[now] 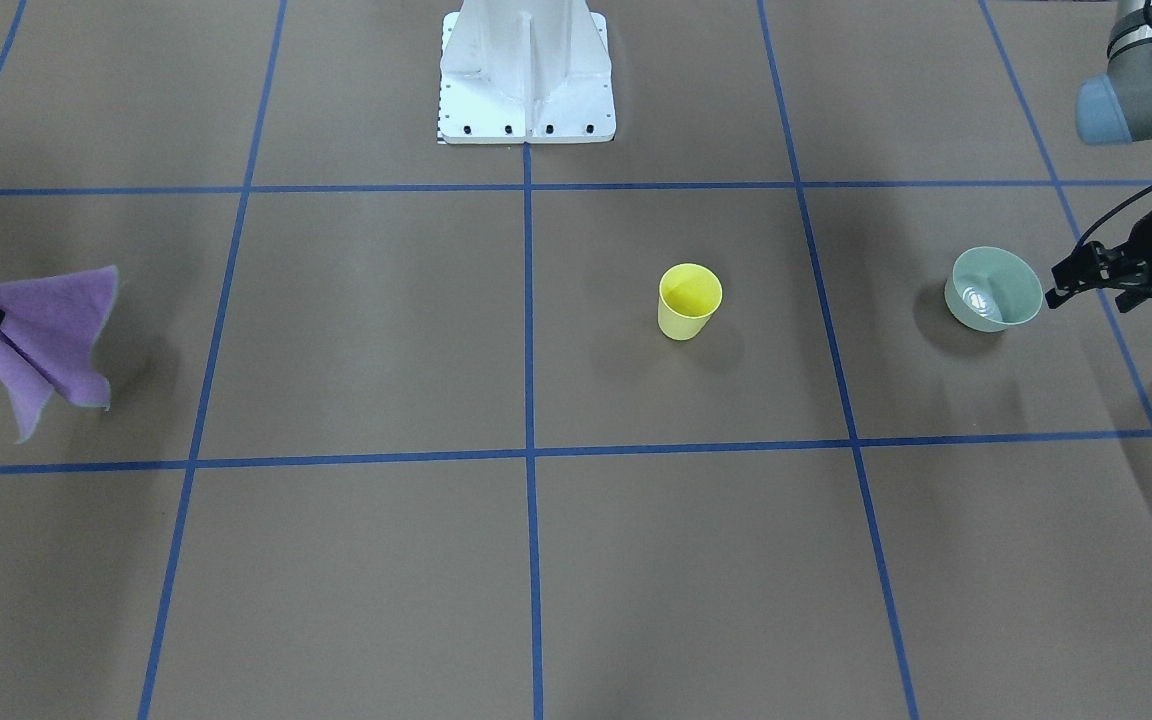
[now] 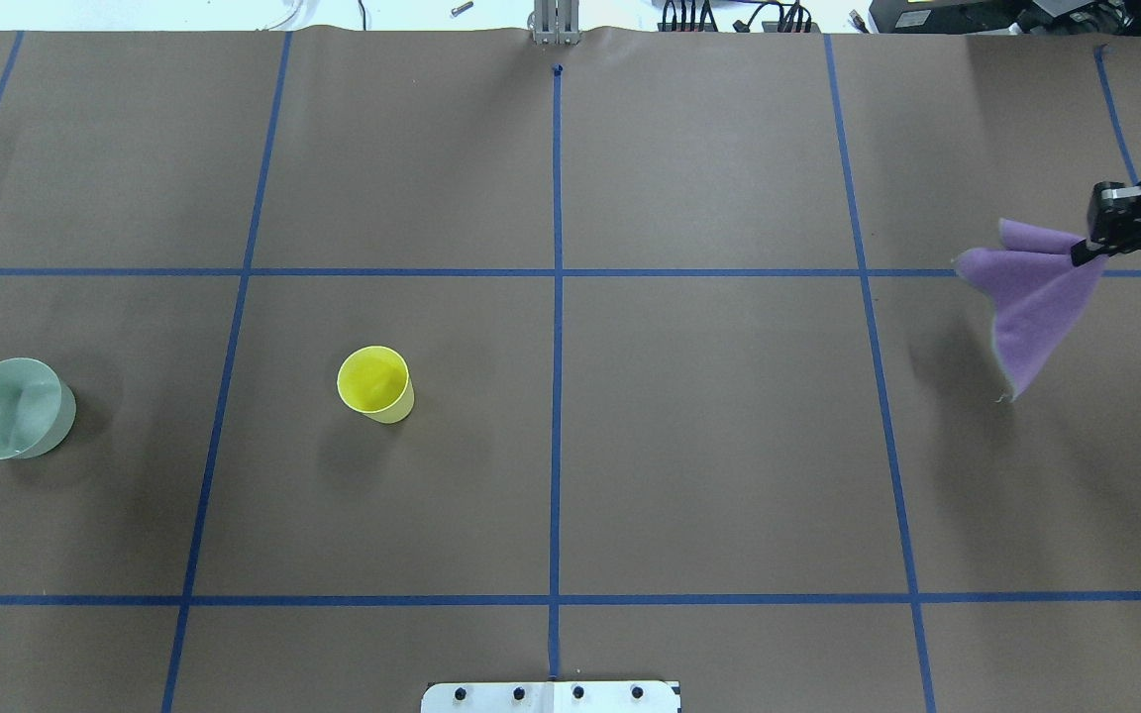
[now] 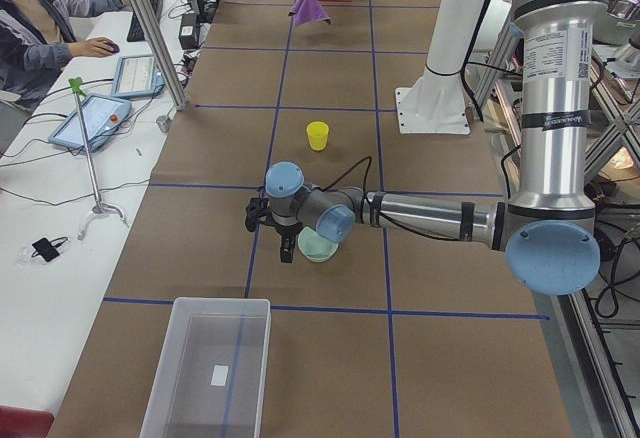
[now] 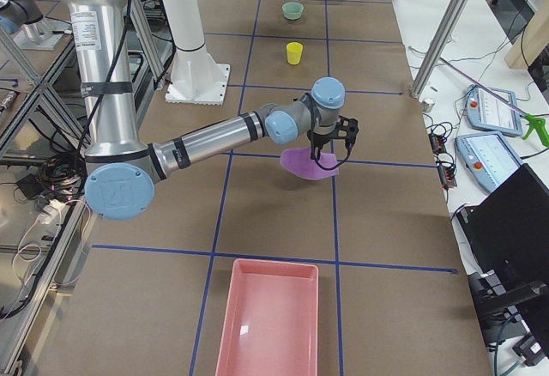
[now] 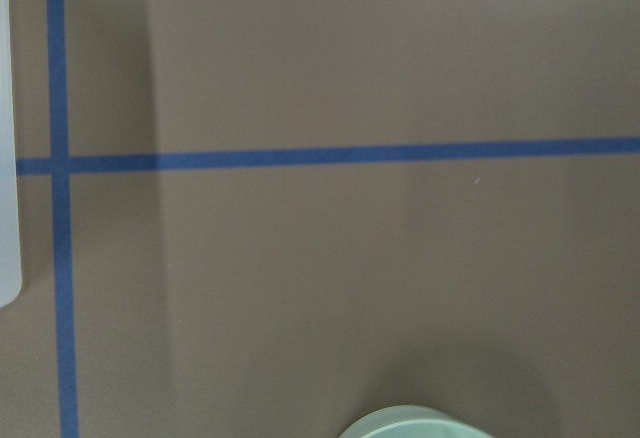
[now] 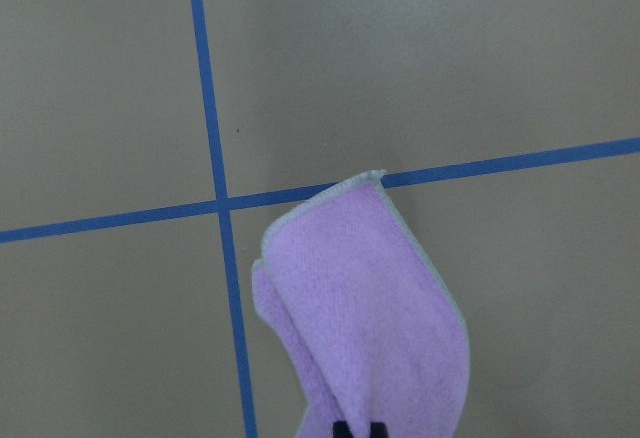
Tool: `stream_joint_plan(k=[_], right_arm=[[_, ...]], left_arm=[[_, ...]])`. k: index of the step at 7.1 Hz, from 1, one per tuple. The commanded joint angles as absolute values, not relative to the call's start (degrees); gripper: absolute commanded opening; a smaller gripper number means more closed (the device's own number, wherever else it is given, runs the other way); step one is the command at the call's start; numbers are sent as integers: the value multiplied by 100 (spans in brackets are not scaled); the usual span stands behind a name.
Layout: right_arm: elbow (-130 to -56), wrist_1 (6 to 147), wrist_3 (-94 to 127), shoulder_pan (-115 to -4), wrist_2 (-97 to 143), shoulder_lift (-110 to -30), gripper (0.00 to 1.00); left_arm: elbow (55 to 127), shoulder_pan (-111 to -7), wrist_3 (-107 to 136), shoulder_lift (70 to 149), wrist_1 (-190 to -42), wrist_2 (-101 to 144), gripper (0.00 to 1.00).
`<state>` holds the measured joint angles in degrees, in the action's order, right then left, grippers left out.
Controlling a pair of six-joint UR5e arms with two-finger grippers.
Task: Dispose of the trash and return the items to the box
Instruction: 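Lift the purple cloth with the right gripper while the left gripper reaches for the bowl, then drop the cloth into the pink bin while the left gripper grasps the green bowl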
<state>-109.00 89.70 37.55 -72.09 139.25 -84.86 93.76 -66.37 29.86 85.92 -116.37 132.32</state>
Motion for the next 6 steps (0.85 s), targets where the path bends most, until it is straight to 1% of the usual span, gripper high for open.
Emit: stream_joint_plan(k=[1,2,3,4,5,6], right_arm=[[-11337,10838,1558,-8143,13817,-8464,0],[-11347,11255,947,-8330,13503,-8420,0],[-11338,11320,688,-8506,13361,-8437,0],[-11320,11399,355,-8673,13351,-8490,0],[-11312,11652,-92,-8901,13255,-8490,0],[-11207,12002,-949,-9251,12975,-8482,0]], left_arm=[[9089,-6164,2962,8526,-12030,13228,98],[8888,-6013,2927,8499,-12285,13228,96],[8651,-6003,2935,8499,-12487,13228,77],[8622,-5994,2979,8516,-12507,13228,22],[8639,-6003,2979,8560,-12472,13271,0],[8666,-6003,2988,8578,-12454,13393,0]])
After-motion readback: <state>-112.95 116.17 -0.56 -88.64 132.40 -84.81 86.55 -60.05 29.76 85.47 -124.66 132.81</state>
